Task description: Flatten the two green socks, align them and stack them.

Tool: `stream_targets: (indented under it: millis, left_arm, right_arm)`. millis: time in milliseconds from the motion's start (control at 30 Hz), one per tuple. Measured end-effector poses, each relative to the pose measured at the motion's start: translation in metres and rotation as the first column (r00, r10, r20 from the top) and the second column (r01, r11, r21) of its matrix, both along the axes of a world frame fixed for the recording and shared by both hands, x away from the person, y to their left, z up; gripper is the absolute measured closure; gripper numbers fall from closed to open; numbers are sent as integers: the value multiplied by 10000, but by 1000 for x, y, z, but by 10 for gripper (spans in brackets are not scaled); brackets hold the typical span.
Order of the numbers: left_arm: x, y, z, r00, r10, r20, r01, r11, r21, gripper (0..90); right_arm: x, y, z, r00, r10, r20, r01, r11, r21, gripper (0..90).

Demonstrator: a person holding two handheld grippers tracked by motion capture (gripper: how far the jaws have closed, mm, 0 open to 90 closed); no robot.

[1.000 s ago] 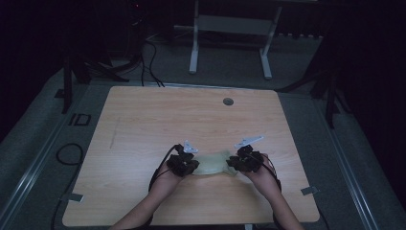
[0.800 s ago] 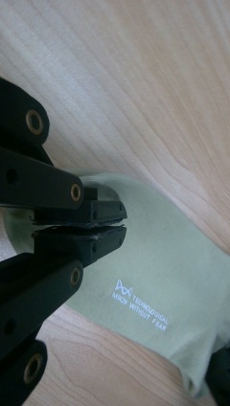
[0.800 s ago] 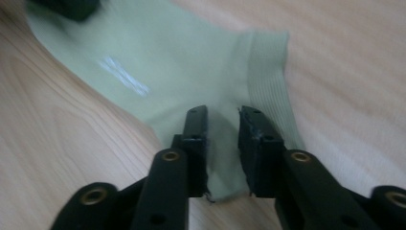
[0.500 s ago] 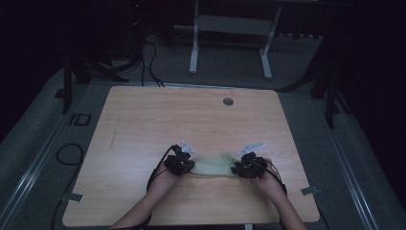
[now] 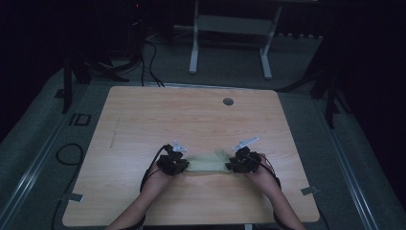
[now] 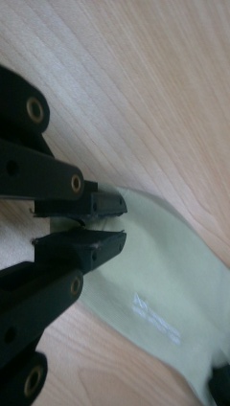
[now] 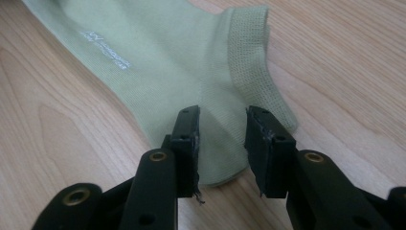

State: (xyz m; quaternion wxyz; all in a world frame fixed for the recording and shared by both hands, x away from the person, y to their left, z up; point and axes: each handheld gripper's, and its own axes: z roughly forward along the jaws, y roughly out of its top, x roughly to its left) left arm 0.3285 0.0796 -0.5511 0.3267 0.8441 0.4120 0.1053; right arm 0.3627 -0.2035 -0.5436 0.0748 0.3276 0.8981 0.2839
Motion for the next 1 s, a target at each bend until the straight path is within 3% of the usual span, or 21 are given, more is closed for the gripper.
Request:
stream_targets:
  millis: [100, 167, 267, 433, 700, 900, 1000]
  left_arm:
    - [-3, 1, 2, 9999, 19, 131, -17, 9999, -171, 799]
    - [-7, 0, 6, 9996, -115, 274, 123, 9995, -304, 787]
    - [-9, -4, 6, 9995, -225, 223, 232, 9993, -293, 788]
    - [-6, -9, -2, 9999, -141, 61, 141, 9999, 37, 789]
    - [-7, -5, -4, 9999, -50, 91, 49, 10000, 67, 790]
    - [-7, -8, -2, 9999, -144, 50, 144, 9999, -2, 788]
    - [-10, -7, 3, 9997, -226, 97, 229, 9994, -250, 708]
  right_arm:
    - [0, 1, 2, 10000, 40, -10, -40, 10000, -46, 633]
    - [-4, 1, 8, 9999, 47, 163, -52, 9994, 331, 634]
    - [-8, 2, 11, 9994, 2, 346, -19, 9988, 491, 646]
    - [-12, 6, 3, 9997, 141, 218, -146, 9996, 245, 645]
    - [-13, -2, -2, 9987, 320, 386, -313, 9993, -191, 616]
    - [-12, -1, 0, 9994, 217, 272, -215, 9997, -88, 594]
    - [-12, -2, 6, 9992, 188, 359, -194, 9997, 149, 560]
